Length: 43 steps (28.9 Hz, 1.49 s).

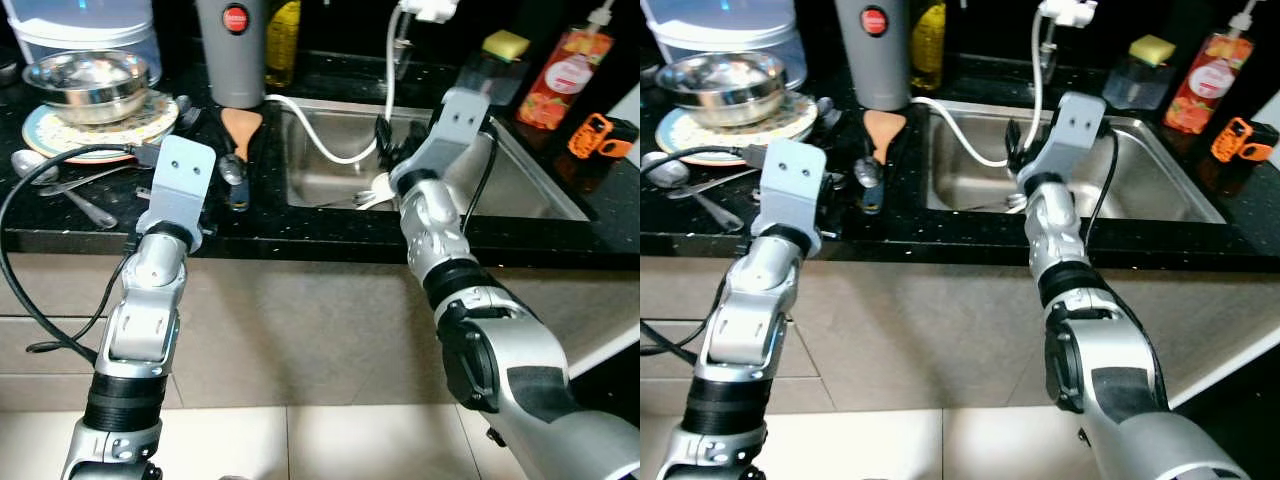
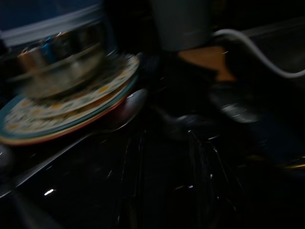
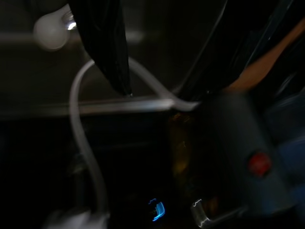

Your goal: Kitchen organization

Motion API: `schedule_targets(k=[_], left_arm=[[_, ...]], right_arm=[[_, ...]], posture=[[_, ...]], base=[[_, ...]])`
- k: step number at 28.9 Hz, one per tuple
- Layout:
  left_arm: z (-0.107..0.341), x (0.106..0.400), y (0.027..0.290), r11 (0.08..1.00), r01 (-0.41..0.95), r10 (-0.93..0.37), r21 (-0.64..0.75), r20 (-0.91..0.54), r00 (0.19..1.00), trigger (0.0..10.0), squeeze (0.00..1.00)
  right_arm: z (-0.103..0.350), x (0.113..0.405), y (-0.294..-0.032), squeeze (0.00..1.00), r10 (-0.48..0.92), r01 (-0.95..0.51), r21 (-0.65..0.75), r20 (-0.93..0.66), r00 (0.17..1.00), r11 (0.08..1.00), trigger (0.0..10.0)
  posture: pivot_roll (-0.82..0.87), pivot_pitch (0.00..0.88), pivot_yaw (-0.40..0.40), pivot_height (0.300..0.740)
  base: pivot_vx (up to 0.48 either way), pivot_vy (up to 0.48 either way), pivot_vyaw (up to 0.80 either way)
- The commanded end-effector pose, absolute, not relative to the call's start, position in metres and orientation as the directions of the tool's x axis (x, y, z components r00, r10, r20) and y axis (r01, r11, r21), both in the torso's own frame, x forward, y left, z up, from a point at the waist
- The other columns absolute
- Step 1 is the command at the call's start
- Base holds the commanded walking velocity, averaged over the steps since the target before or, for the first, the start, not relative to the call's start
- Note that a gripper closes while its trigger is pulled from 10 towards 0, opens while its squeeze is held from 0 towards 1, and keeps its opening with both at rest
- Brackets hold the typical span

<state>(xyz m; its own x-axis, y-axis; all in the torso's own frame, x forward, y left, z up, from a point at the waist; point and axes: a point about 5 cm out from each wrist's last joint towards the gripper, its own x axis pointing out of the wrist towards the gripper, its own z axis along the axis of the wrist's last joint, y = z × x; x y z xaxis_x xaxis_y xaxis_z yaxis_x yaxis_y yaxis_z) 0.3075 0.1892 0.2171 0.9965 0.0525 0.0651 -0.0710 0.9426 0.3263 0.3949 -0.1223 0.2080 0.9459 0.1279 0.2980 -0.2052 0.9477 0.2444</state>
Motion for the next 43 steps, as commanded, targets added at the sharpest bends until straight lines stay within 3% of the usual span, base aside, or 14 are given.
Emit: schedule_targets(k=[1,2,4,6,7,9,15,16,19,22,30,43], left_arm=[[0.225,0.306,0.196,0.961,-0.046,0.031,0.272,0.058,0.998,10.0,0.00],[0.225,0.306,0.196,0.961,-0.046,0.031,0.272,0.058,0.998,10.0,0.00],[0.222,0.309,0.204,0.990,-0.072,0.070,0.121,0.016,0.997,10.0,0.00],[0.220,0.311,0.208,0.988,-0.100,0.101,0.113,0.001,0.995,10.0,0.00],[0.217,0.313,0.212,0.978,-0.135,0.139,0.161,-0.009,0.990,10.0,0.00],[0.207,0.316,0.214,0.865,-0.093,0.133,0.493,-0.046,0.990,10.0,0.00],[0.216,0.314,0.227,0.771,-0.041,0.072,0.635,-0.023,0.997,10.0,0.00],[0.216,0.313,0.230,0.696,0.030,0.000,0.717,-0.041,0.999,10.0,0.00],[0.215,0.313,0.230,0.650,0.074,-0.042,0.756,-0.061,0.997,10.0,0.00],[0.209,0.315,0.230,0.503,0.181,-0.141,0.845,-0.126,0.982,10.0,0.00],[0.193,0.329,0.234,0.419,0.192,-0.168,0.887,-0.133,0.977,10.0,0.00],[0.190,0.352,0.233,0.403,0.196,-0.208,0.894,-0.119,0.971,10.0,0.00]], right_arm=[[0.188,0.380,-0.119,0.00,0.185,-0.251,0.238,0.265,0.946,0.938,10.0],[0.188,0.380,-0.119,0.00,0.185,-0.251,0.238,0.265,0.946,0.938,10.0],[0.182,0.373,-0.117,0.00,0.201,-0.266,0.259,0.252,0.947,0.929,10.0],[0.180,0.371,-0.115,0.00,0.216,-0.280,0.258,0.249,0.944,0.925,10.0],[0.178,0.369,-0.112,0.00,0.232,-0.293,0.251,0.247,0.941,0.922,10.0],[0.179,0.367,-0.106,0.00,0.243,-0.308,0.257,0.255,0.936,0.916,10.0],[0.186,0.361,-0.104,0.00,0.201,-0.275,0.301,0.255,0.946,0.913,10.0],[0.185,0.358,-0.106,0.00,0.194,-0.267,0.299,0.252,0.948,0.916,10.0],[0.185,0.356,-0.108,0.00,0.186,-0.258,0.301,0.248,0.951,0.918,10.0],[0.184,0.353,-0.114,0.00,0.161,-0.232,0.304,0.240,0.957,0.924,10.0],[0.184,0.347,-0.120,0.00,0.122,-0.194,0.320,0.231,0.965,0.927,10.0],[0.197,0.341,-0.127,0.00,0.072,-0.158,0.336,0.253,0.965,0.928,10.0]], posture=[[0.28,0.000,-0.117,0.740],[0.28,0.000,-0.117,0.740],[0.27,0.000,-0.116,0.740],[0.27,0.000,-0.114,0.740],[0.27,0.000,-0.114,0.740],[0.27,0.000,-0.096,0.740],[0.27,0.000,-0.086,0.740],[0.26,0.000,-0.077,0.740],[0.26,0.000,-0.075,0.740],[0.25,0.000,-0.059,0.740],[0.23,0.012,-0.047,0.740],[0.18,0.068,-0.030,0.740]], base=[[0.000,0.000,0.00],[0.000,0.000,0.00],[0.000,0.000,0.00],[0.000,0.000,0.00],[0.000,0.000,0.00],[0.000,0.000,0.00],[0.000,0.000,0.00],[0.000,0.000,0.00],[0.000,0.000,0.00],[0.000,0.000,0.00],[0.000,0.000,0.00],[0.000,0.000,0.00]])
